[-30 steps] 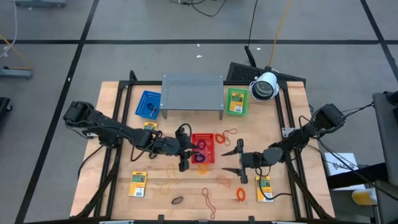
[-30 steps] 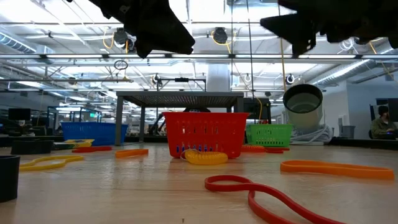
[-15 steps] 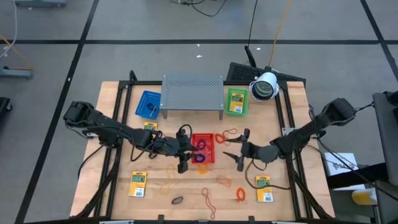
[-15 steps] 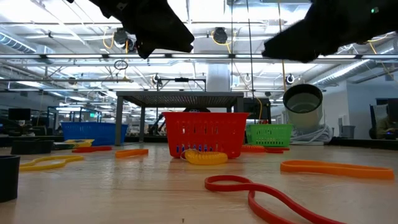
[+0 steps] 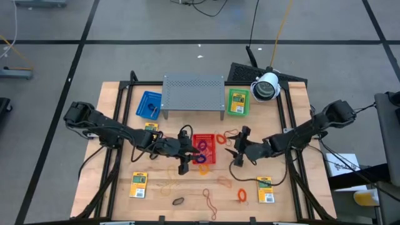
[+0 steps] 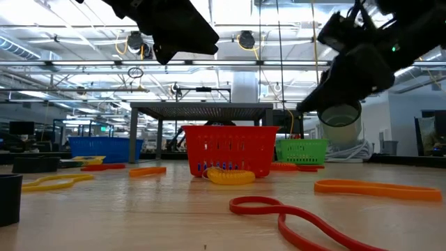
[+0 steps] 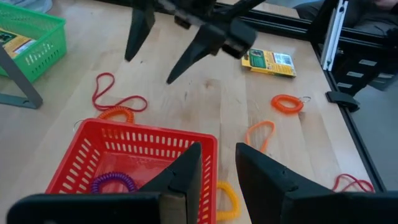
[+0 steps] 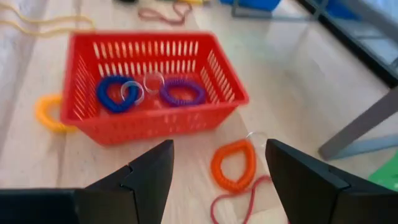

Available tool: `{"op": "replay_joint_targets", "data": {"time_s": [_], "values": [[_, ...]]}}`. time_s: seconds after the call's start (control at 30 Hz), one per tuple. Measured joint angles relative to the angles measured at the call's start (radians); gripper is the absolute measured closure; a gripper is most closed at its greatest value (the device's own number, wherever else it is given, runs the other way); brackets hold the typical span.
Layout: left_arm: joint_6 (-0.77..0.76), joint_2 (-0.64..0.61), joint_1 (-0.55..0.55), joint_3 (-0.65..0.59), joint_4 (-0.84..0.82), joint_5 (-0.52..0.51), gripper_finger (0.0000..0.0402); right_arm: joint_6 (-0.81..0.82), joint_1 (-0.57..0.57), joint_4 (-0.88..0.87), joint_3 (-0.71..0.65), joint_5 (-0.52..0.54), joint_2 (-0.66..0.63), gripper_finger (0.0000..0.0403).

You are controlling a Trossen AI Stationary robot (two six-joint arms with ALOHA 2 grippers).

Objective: Pick & Place Office Desk Supplies
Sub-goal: Put the top orange spring keychain into the red basket

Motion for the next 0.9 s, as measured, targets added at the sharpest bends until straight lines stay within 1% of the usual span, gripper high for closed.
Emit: {"op": "replay_joint_targets", "data": {"time_s": [0.1, 0.3, 0.37, 0.47, 0.73, 0.9], "values": [[0.0, 0.0, 0.0, 0.0, 0.0, 0.0, 0.0293, 0.007, -0.024, 0.001, 0.001, -0.042, 0.042, 0.0156], [-0.002, 0.0, 0.0, 0.0, 0.0, 0.001, 0.0293, 0.007, -0.066, 0.025, 0.001, -0.056, 0.116, 0.0156], [-0.003, 0.0, 0.0, 0.0, 0.0, 0.002, 0.0293, 0.007, -0.078, 0.03, 0.001, -0.076, 0.13, 0.0156], [-0.004, 0.0, 0.0, 0.0, 0.0, 0.002, 0.0293, 0.008, -0.09, 0.039, 0.001, -0.079, 0.141, 0.0156], [-0.009, 0.0, 0.0, 0.0, 0.0, 0.002, 0.0293, 0.078, -0.163, 0.015, 0.001, -0.192, 0.141, 0.0156], [-0.009, 0.0, 0.0, 0.0, 0.0, 0.002, 0.0293, 0.06, -0.186, 0.02, 0.001, -0.23, 0.141, 0.0156]]}}
